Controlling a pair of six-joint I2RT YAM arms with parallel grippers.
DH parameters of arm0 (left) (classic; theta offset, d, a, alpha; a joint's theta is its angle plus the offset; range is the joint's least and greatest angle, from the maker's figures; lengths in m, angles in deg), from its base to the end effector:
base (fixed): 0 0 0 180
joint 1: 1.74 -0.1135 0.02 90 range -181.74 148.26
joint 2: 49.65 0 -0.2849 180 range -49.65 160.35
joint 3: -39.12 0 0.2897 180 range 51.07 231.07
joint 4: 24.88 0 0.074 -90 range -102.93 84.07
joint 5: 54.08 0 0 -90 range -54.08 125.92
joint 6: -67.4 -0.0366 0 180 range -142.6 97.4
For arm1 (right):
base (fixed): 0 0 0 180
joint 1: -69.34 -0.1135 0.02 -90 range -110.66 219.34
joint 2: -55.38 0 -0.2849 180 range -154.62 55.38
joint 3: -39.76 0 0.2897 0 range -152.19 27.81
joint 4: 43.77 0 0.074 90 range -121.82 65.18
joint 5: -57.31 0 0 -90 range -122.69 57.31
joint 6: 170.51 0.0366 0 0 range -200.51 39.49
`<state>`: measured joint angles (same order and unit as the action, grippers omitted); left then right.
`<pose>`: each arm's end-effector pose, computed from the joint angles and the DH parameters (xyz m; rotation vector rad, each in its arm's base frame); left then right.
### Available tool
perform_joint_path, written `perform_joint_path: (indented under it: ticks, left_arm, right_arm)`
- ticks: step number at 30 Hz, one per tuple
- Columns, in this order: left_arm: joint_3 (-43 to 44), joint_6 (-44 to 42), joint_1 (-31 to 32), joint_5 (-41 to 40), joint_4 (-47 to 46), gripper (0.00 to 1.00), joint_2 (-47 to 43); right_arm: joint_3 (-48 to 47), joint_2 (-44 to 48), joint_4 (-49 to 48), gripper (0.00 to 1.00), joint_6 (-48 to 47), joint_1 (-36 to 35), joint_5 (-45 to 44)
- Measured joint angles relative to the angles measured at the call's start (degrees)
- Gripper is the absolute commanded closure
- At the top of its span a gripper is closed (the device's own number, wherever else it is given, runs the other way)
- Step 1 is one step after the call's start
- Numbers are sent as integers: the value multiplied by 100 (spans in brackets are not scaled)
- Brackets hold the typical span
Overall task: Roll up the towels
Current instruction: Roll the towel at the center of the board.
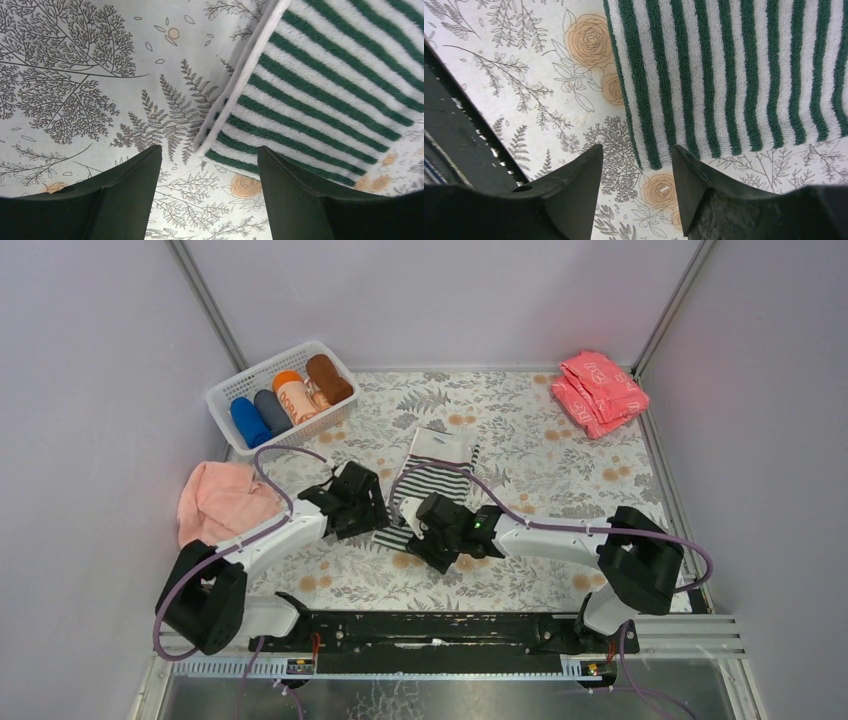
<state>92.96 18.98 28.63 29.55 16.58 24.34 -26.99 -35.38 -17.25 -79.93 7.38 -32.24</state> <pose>0.2314 -0.1309 0.1905 -0.2974 2.6470 -0.2758 0.1684 0.3167 0.1951 -1.2868 2.1612 0.4768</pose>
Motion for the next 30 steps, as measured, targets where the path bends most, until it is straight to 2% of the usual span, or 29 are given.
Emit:
perform_joint_path:
  ticks: [6,11,26,30]
  left_arm:
    - [-2,-7,13,-4,31,31,424]
    - [-2,-7,61,-9,33,37,861]
    - [203,-2,153,-136,129,46,1154]
    - [205,0,153,-149,131,49,1161]
  right_arm:
    - [-173,-214,17,45,-385,-15,-149]
    - [-223,-404,-20,46,-605,-15,-149]
    - [-162,-841,-101,53,-920,-44,-181]
    - [-337,-970,57,63,-984,-131,-271]
